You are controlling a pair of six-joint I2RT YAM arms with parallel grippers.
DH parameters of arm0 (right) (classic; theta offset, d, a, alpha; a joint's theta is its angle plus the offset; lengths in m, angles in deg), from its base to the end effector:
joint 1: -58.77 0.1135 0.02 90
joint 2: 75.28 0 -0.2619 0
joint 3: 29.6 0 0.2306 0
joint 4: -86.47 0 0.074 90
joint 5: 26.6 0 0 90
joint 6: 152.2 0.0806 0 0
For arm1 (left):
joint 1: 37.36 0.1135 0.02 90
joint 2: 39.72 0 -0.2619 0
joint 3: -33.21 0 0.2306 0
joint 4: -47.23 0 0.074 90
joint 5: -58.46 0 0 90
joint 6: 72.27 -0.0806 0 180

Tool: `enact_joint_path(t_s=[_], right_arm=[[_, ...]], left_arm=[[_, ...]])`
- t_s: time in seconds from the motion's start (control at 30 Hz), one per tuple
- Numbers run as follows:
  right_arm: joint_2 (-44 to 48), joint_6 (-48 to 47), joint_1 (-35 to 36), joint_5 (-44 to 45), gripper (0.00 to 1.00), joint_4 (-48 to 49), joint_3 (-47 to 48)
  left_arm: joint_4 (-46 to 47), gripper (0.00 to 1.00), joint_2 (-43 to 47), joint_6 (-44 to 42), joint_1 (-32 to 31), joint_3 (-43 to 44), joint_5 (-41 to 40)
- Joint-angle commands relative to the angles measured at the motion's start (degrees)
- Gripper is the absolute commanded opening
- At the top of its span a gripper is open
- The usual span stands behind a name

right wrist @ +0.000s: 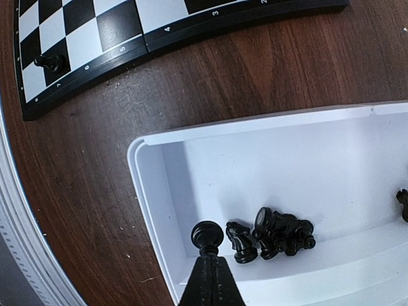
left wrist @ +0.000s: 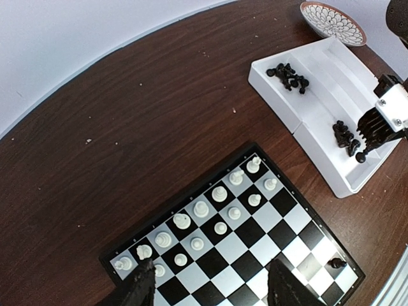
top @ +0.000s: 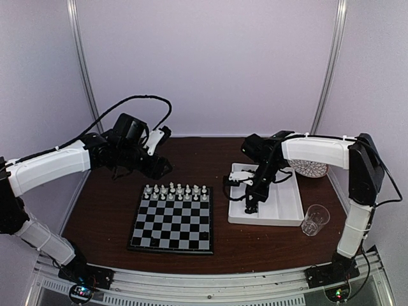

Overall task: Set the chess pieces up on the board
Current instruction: Pick up the bishop from the storage box, then place the bishop on c8.

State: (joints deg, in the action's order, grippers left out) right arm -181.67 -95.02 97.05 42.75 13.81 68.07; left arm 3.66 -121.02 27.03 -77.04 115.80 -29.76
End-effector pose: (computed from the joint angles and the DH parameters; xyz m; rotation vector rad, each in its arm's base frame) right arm 0.2526 0.2356 0.1821 -1.7541 2.3847 0.5493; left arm 0.2487 -0.2096 0.2736 0.6326 2.2683 -0.4651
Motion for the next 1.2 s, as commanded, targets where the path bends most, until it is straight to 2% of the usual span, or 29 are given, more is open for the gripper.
enact_joint_path(t_s=[0.0,0.3,0.53,0.97,1.17], right_arm=[[0.2,0.1,0.5,0.8,0.02,-0.1,1.0],[3.1,-0.1,0.9,0.5,0.02,-3.5,5.2],[3.8,-0.6,6.2,0.9,0.02,-6.1,9.7],[-8.3,-1.4,19.8,0.1,0.02,-11.6,28.5],[-13.5,-2.0,25.0,0.6,0.02,-10.8,31.9]], left_arm=[[1.2,0.60,-0.4,-0.1,0.5,1.3,0.9],[1.0,0.60,-0.5,-0.1,0.5,1.6,0.7],[0.9,0.60,-0.5,0.0,1.1,1.6,0.9],[0.8,0.61,0.5,0.0,1.9,1.6,0.5],[0.5,0.61,1.1,-0.1,2.4,1.7,0.5]])
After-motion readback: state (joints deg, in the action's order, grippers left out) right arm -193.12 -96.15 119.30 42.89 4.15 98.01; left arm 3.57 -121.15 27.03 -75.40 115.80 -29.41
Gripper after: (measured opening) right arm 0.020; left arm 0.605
